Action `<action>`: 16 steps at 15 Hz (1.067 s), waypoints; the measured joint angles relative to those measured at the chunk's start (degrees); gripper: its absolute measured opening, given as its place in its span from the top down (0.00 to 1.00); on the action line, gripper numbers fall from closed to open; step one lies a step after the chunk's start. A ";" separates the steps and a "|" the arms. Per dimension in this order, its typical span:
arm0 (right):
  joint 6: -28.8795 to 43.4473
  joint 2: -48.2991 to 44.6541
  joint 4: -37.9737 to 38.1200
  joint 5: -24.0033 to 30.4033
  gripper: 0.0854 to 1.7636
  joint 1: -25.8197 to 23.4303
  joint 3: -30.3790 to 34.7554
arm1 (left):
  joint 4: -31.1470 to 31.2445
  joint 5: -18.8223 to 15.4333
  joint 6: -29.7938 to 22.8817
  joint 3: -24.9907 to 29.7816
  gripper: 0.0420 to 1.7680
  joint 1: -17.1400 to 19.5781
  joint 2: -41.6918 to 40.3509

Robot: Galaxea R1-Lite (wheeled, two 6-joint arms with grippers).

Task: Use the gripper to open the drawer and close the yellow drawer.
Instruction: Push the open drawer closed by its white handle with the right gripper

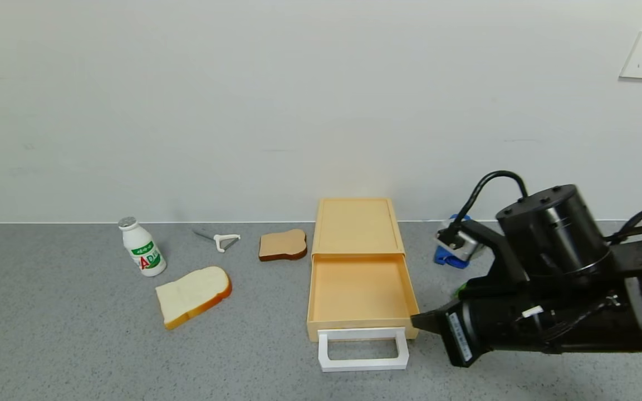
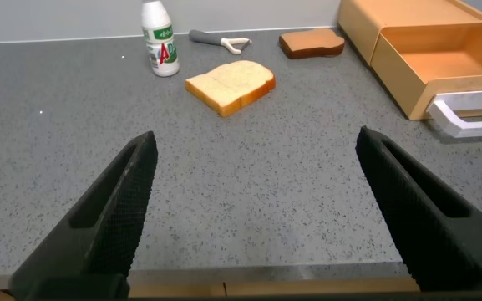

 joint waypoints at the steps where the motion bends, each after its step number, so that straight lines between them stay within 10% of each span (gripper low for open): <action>1: 1.38 2.18 -2.28 -1.35 0.98 1.97 0.00 | 0.00 -0.02 0.00 0.00 0.03 0.01 0.00; 16: 11.00 22.09 -13.35 -14.93 0.98 10.83 -4.57 | 0.00 0.00 0.00 0.00 0.03 0.00 0.00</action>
